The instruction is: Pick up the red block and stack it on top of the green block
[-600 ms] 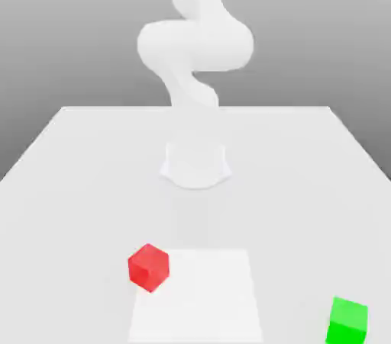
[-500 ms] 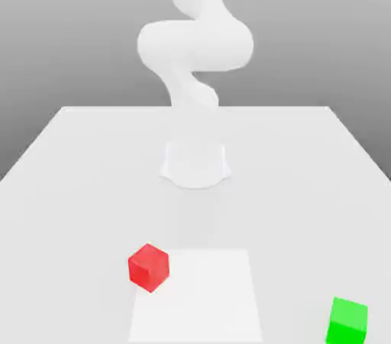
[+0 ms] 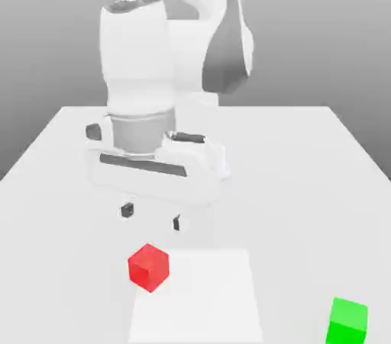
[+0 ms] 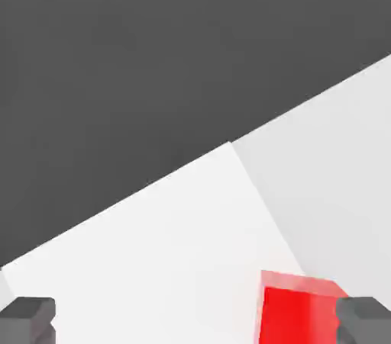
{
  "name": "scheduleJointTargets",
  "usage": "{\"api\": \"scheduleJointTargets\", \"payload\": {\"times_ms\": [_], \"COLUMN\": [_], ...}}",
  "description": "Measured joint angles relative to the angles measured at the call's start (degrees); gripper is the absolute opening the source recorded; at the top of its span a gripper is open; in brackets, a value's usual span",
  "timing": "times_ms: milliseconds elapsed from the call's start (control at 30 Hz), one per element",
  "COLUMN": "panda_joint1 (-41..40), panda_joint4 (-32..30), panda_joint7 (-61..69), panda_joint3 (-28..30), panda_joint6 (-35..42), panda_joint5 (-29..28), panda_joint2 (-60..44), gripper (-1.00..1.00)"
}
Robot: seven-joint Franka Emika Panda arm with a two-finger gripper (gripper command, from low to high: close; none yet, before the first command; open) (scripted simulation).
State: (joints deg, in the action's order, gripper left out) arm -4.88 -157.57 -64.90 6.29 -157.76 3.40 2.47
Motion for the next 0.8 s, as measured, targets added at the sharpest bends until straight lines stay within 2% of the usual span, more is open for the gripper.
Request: {"api": "scheduleJointTargets", "payload": {"times_ms": [100,367,400,600,800], "panda_joint1": [-1.1,-2.8,-3.1,-3.3,-2.2], "panda_joint4": [-1.2,0.1,0.2,0.2,-0.6], "panda_joint7": [-3.0,-0.5,-0.4,-0.4,-2.5], "panda_joint3": [0.2,-2.9,-3.3,-3.5,-1.6], "panda_joint6": [-3.6,-13.3,-13.9,-14.3,-8.4], "panda_joint5": [-2.4,1.3,1.5,1.5,-1.5], "panda_joint2": [-4.5,-16.0,-16.8,-17.2,-10.1], "gripper": [0.0,0.0,-1.0,-1.0,-1.0]}}
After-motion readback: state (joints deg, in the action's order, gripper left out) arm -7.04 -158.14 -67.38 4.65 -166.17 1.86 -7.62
